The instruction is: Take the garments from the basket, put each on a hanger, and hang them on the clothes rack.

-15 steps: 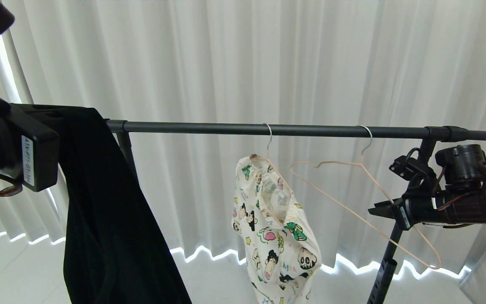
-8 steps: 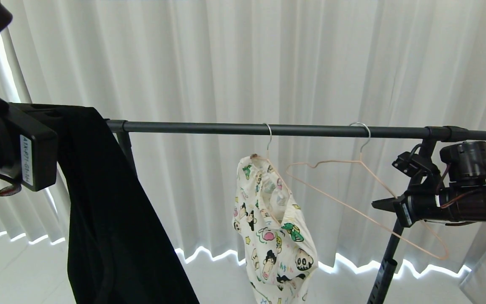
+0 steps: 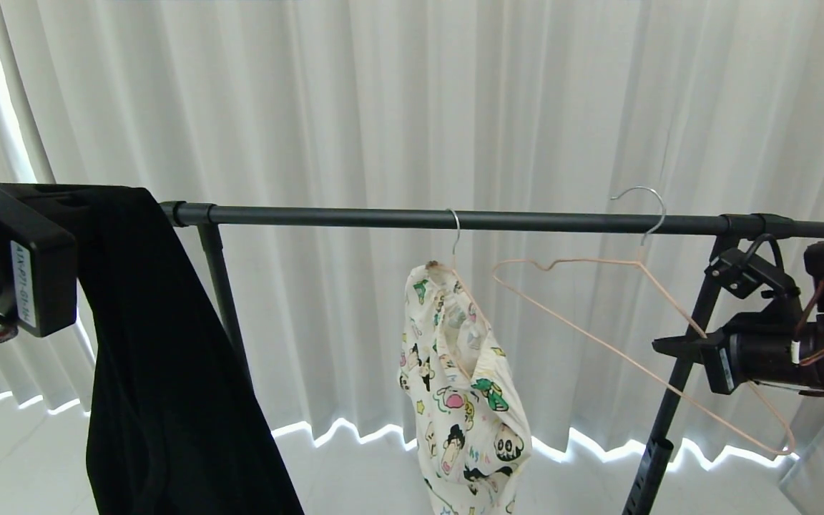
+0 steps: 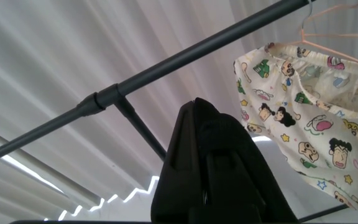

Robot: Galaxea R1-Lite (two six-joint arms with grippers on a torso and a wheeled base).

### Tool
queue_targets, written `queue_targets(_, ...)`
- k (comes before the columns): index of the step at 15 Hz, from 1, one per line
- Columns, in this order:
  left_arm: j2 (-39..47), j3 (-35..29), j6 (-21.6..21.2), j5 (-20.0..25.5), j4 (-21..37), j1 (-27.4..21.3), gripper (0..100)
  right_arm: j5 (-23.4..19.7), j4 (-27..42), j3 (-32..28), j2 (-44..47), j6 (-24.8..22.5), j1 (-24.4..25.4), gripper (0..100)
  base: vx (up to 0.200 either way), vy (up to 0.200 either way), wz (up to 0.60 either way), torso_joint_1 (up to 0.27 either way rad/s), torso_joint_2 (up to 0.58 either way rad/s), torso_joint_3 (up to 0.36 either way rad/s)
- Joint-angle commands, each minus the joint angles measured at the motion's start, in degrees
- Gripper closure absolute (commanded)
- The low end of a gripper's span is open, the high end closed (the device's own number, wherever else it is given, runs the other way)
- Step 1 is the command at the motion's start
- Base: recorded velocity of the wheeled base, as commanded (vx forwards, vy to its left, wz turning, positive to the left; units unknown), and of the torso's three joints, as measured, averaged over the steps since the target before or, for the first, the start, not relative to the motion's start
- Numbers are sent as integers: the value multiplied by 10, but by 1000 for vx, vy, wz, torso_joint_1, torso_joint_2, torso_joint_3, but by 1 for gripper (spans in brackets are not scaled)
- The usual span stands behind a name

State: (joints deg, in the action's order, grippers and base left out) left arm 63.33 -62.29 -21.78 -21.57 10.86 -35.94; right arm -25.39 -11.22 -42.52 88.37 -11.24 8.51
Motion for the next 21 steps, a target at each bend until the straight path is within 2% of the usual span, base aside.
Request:
queue_targets(1, -8, 4, 0, 0, -1, 0, 100, 3, 0, 42, -75, 0, 0, 100, 0, 0, 0, 0, 0, 0)
queue_targets(3, -12, 13, 0, 0, -1, 0, 100, 10, 0, 68, -124, -1, -1, 100, 0, 0, 0, 0, 0, 0)
queue_targets(5, -18, 28, 0, 0, -1, 1, 100, 49, 4, 97, -167, -2, 0, 100, 0, 0, 0, 0, 0, 0)
queue_targets(8, -25, 48, 0, -1, -1, 1, 100, 148, 54, 155, -261, -2, 0, 100, 0, 0, 0, 0, 0, 0)
queue_targets(10, -24, 50, 1, -1, -1, 7, 100, 206, 121, 161, -313, 0, -1, 100, -100, 0, 0, 1, 1, 1)
queue_targets(12, -24, 57, 1, -1, -1, 10, 100, 244, 153, 167, -352, 11, -1, 100, -200, 0, 0, 7, 5, 2)
queue_targets(21, -21, 67, 2, 0, -1, 11, 100, 244, 153, 166, -384, 12, 9, 100, -200, 0, 0, -2, -1, 5)
